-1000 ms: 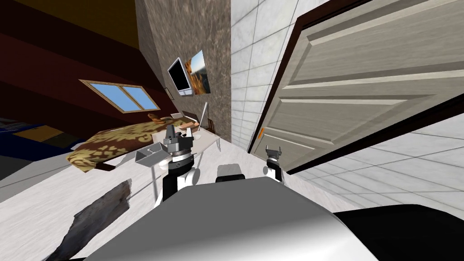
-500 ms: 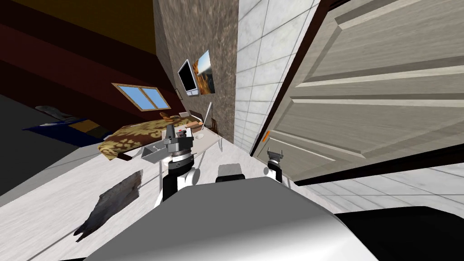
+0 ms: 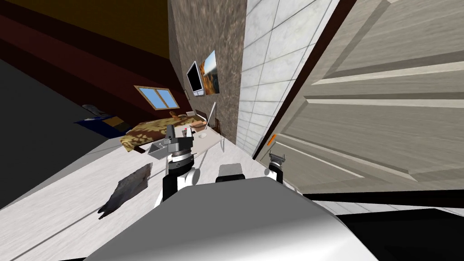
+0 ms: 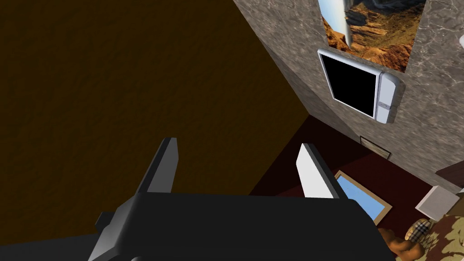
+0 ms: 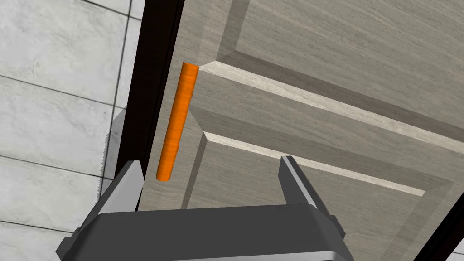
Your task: Pull the door open
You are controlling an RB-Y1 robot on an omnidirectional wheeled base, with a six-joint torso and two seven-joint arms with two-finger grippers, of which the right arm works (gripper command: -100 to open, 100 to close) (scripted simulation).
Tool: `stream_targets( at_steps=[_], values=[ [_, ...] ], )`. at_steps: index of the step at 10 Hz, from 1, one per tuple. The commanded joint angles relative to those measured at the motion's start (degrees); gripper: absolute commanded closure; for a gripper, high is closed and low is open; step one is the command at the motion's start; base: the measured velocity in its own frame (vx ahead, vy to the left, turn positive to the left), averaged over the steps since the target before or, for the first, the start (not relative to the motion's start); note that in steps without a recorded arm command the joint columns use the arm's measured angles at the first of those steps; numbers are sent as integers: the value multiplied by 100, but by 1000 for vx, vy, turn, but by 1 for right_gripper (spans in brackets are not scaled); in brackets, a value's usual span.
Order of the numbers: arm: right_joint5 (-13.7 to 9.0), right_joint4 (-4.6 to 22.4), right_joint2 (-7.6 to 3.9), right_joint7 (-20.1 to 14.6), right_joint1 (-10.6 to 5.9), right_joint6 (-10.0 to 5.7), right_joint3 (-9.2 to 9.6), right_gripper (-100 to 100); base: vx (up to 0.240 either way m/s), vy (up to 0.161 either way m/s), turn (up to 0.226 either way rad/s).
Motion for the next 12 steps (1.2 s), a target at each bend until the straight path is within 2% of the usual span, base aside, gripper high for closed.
stream_targets(
  at_steps=[1,7,12],
  values=[
    [-120,246,-27,-217,-71,-47,-52,-100,73,-67,160],
    [-509,1059,-112,-892,-316,-204,-223,-100,62,-66,140],
    [-754,1570,-162,-1316,-469,-303,-330,-100,48,-53,111]
  ],
)
